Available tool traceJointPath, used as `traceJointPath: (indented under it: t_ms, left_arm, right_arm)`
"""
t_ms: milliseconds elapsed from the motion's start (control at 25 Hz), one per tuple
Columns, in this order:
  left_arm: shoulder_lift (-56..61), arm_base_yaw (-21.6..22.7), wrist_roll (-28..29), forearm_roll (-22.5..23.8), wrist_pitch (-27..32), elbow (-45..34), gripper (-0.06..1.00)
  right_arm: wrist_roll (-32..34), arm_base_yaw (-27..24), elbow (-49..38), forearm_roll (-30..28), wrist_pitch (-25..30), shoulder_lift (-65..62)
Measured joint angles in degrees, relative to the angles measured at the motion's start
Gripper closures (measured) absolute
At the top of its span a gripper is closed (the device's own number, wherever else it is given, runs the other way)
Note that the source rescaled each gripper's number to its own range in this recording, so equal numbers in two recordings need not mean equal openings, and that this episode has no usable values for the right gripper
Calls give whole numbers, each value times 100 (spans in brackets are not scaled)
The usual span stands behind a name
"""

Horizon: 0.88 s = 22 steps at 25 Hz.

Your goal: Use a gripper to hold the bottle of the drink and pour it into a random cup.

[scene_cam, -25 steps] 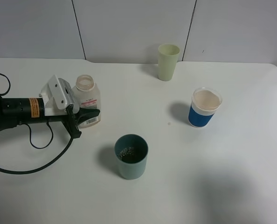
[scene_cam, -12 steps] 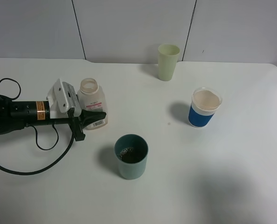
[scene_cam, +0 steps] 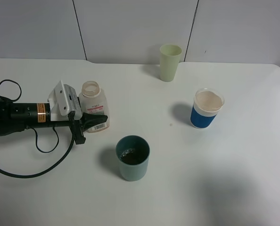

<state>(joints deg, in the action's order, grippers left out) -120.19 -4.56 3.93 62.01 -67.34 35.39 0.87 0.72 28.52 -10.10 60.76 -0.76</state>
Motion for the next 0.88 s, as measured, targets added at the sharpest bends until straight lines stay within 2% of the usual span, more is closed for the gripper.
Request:
traceJointPath:
  t_ms: [240,280,320,360,400,440,480,520,640,880]
  left_arm:
    - [0,0,30,9,28,1,90]
    - [0,0,59,9,28,1,86]
    - [0,0,144,1,28,1,78]
    - [0,0,265,-26,14,1,61]
    - [0,0,447,-77,-42,1,38]
    - [0,0,640,-149,-88,1,22]
    - [0,0,815,-200,-133,1,10]
    - [0,0,929,-219,-146,1,3]
    - [0,0,1040,-219,-158,1,-4]
    - [0,0,1058,-219,-161,1,-5]
  right_arm:
    - [0,0,0,0,0,0]
    - [0,0,0,0,0,0]
    - [0,0,0,0,0,0]
    - [0,0,0,0,0,0]
    - [0,0,0,0,0,0]
    - [0,0,0,0,0,0]
    - [0,0,0,0,0,0]
    - [0,0,0,0,0,0]
    - [0,0,0,0,0,0]
    - [0,0,0,0,0,0]
